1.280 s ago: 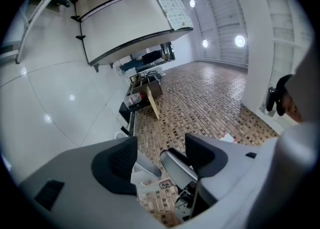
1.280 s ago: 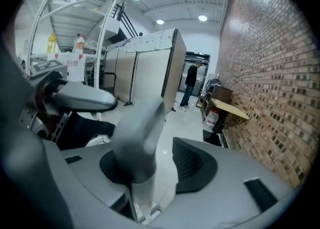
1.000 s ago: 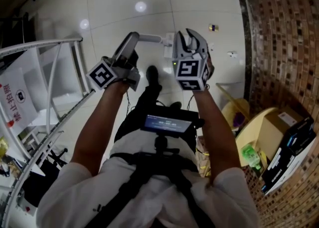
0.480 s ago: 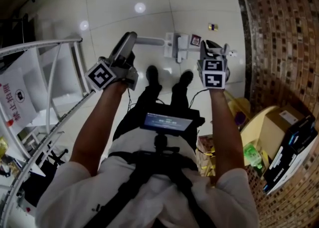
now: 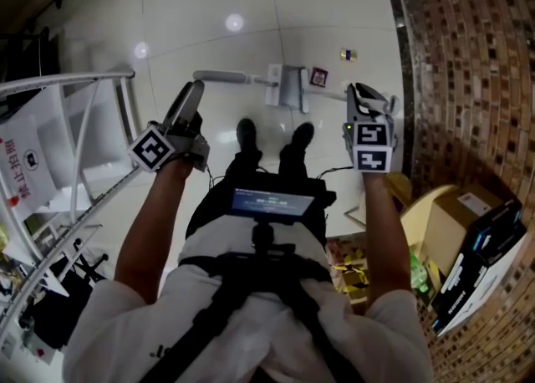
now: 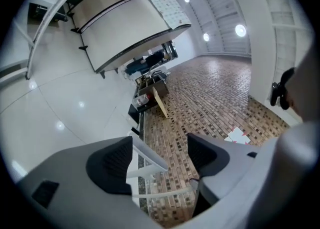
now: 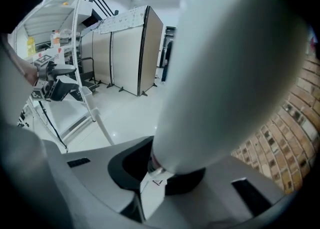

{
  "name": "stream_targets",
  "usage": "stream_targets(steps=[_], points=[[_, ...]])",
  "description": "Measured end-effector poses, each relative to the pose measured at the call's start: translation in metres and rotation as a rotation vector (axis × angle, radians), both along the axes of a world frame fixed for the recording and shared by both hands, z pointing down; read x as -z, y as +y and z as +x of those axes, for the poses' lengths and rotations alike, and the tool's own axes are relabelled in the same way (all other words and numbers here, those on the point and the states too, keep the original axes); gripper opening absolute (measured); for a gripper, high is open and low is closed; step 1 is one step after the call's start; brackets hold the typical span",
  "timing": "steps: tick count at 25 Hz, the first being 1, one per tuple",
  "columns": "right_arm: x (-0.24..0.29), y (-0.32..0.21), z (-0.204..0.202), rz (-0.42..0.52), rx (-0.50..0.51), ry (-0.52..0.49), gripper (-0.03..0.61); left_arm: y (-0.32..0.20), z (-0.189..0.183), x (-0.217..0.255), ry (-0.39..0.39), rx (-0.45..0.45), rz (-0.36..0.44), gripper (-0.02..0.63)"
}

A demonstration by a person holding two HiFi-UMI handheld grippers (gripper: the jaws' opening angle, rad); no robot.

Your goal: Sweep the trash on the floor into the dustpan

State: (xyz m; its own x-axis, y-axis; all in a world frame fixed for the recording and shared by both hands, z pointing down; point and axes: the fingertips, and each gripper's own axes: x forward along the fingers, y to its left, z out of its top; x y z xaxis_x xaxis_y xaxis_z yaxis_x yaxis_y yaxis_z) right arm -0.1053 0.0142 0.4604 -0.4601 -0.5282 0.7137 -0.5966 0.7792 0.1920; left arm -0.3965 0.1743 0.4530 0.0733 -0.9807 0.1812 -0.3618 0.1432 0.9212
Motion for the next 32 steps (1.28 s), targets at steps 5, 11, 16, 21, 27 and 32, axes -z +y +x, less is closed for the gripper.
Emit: stream_targets(steps=[5, 11, 16, 21, 27, 32], points=[[0.019, -0.028, 0.036, 0.036, -0.005, 0.016, 0.025, -0.024, 0.031, -0.001, 0.11, -0.009, 0.085, 0.351], [0.006, -0.064, 0.061, 0.055, -0.036, 0.051, 0.025, -0.061, 0.034, -0.031, 0.198, 0.056, 0.1, 0.361], [-0.025, -0.09, 0.07, 0.056, -0.031, 0.099, 0.025, -0.092, 0.031, -0.041, 0.28, 0.098, 0.165, 0.355], [-0.055, -0.108, 0.072, 0.032, -0.099, 0.076, 0.025, -0.101, 0.028, -0.042, 0.295, 0.112, 0.222, 0.188], [-0.063, -0.106, 0.05, -0.125, -0.322, -0.204, 0.043, -0.112, 0.049, -0.026, 0.216, 0.017, 0.27, 0.102], [-0.043, -0.081, 0.045, -0.175, -0.273, -0.324, 0.044, -0.118, 0.054, -0.02, 0.187, -0.021, 0.282, 0.043]])
